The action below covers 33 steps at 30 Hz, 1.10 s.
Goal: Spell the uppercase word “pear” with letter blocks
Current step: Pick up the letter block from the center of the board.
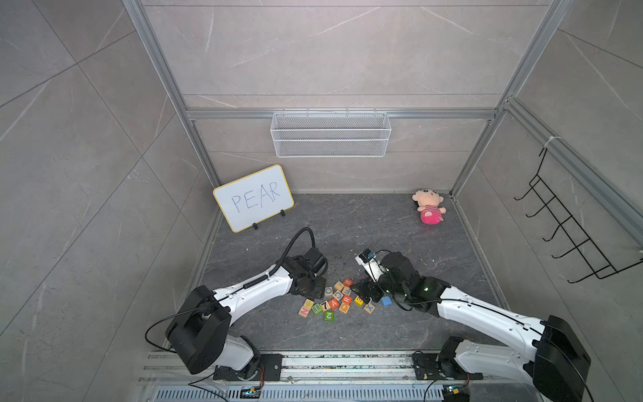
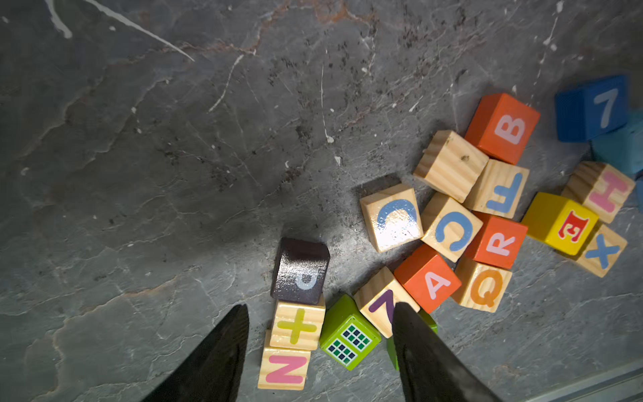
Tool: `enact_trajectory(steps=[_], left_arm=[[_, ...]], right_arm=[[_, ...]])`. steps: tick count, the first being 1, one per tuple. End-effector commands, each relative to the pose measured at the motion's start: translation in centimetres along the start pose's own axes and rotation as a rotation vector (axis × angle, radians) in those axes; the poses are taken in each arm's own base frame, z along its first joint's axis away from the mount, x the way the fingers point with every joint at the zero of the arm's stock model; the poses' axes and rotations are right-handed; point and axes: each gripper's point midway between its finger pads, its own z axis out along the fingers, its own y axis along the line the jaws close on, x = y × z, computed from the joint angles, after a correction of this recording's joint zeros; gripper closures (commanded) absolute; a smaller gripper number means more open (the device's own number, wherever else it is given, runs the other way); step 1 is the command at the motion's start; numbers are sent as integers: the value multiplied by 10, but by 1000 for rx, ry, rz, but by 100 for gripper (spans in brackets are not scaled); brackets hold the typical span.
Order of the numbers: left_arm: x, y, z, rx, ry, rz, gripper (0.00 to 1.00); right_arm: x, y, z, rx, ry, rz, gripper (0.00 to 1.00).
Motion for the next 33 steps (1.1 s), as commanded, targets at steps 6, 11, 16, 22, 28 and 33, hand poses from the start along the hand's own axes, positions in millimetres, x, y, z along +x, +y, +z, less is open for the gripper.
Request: enact_trajectory(steps=[6,11,16,22,28,33], left_arm=[[6,-11,16,55,50,26,30],[12,-3,25,13,85,29,32],[16,7,25,-46,107,35,32],[18,9,30,-63,125,49,38],[14,10,30,-71,103,54,40],[13,10,33,-75,107,53,43]], right_arm=[[-9,26,5,-72,-67,-70,6],[-11,33,9,-78,-69,-79,6],[-3,40,16,-74,-31,-109,5],[-4,43,21,-60,-24,-127,5],[-7,45,23,-52,-23,-141,4],[-8,46,24,-44,-14,-152,4]])
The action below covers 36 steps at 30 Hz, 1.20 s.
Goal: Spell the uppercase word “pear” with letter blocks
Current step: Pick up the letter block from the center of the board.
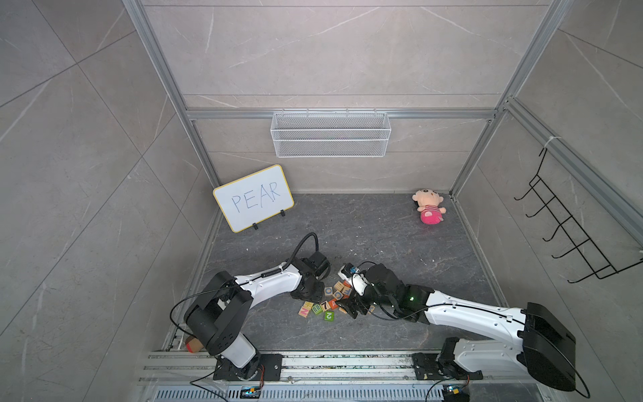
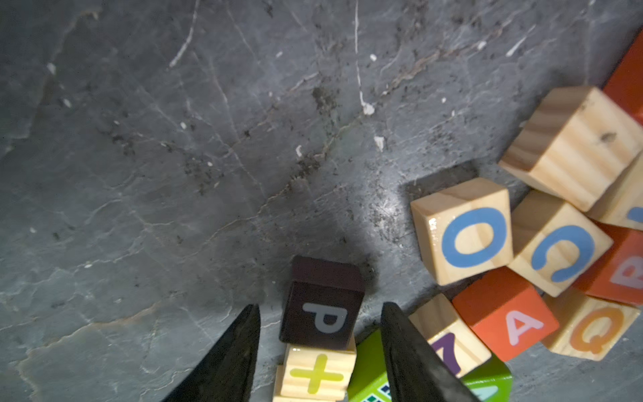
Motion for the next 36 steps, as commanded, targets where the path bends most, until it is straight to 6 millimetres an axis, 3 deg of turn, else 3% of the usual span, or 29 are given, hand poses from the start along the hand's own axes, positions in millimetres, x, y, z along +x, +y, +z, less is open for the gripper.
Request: enact_trajectory(steps=[1,23,36], left_arm=[[-3,0,1,-10,3,16,43],[-4,2,6,-25,-5,-1,62],[-11,3,-6,-31,-35,-11,68]], right_arm=[[-9,0,0,17,-6,-25,4],[-18,-13,-19,106,-77,-16,3],[-28,-26,-24,182,-125,-6,3]])
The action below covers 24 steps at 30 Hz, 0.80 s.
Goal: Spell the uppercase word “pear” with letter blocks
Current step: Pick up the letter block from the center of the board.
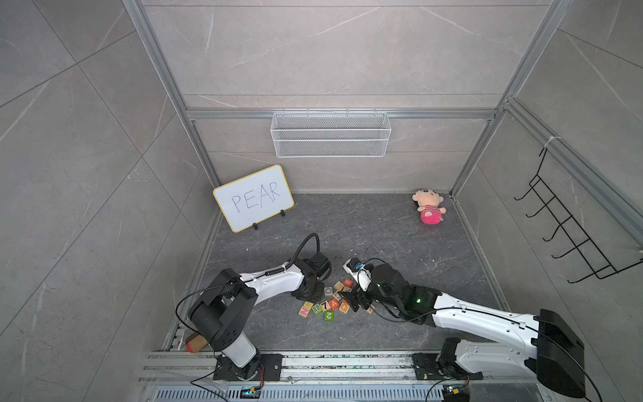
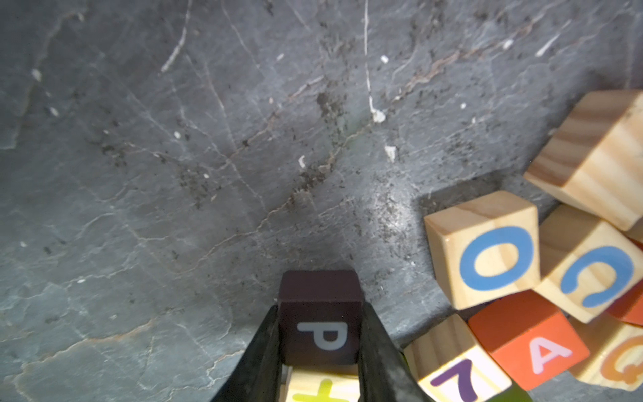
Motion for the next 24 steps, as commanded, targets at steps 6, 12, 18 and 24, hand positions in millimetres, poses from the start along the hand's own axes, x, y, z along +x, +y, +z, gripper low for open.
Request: enact_trajectory(steps=[6,12,18,24], left_arm=[[-19,-1,-31,-5,-67,-19,68],[-40,-2,-64,-19,-134,-37,69],[-83,-16,-101,8,-244,-56,69],[-147,-45,-109,44,-307,-26,70]], right_arm=[[-14,-10,-7,64,-66,12,3],[-22,-22,-13,129,-119,23,3],[-30,-38,-26,219,-181,41,3],[-29,-70,-44,400,-231,126,1]])
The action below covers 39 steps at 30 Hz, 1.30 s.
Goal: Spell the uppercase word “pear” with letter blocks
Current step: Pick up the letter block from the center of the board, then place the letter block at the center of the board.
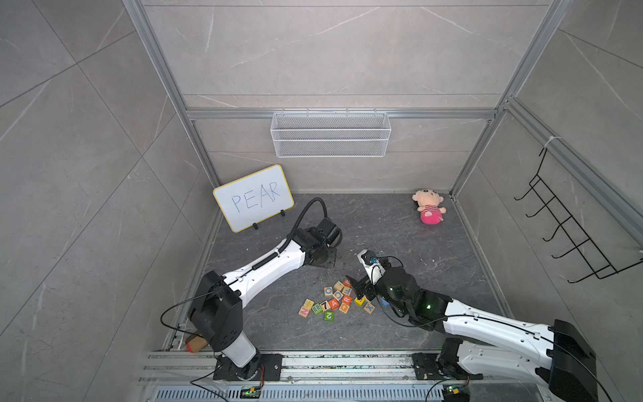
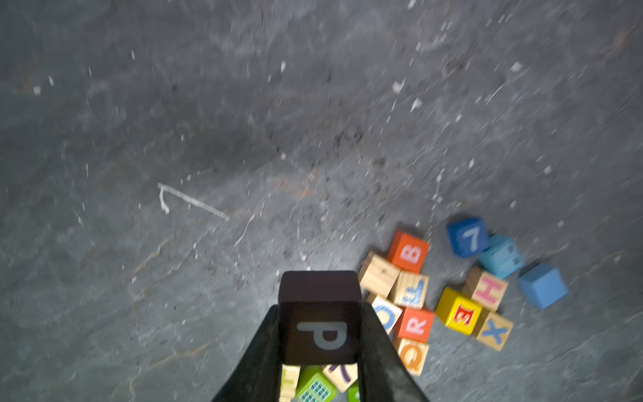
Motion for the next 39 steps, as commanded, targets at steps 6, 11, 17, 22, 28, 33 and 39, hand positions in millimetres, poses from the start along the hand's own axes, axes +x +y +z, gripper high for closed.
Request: enact_trajectory(steps=[6,11,17,22,28,33,39], left_arm=[[-55,-19,59,53,47,-7,70],[-60,-8,86,19,114,-31,70],[-40,26,108,-44,177,-115,71],[-32,33,118,-58,200,-123,71],[-25,33,129,-55,223,-127,70],[-25,32,132,-52,219,-119,65],[-25,31,131,-42,215,-105,49]], right_arm=[[-3,-46,-24,226,-58,118,1],[0,-50,-33,232,-52,121,1],[4,-55,-37,257,-54,124,1],[5,-50,-32,238,-45,123,1],[3,-46,-27,222,-42,129,1],[3,-47,-26,227,-44,127,1],[3,-47,-24,233,-39,125,1]])
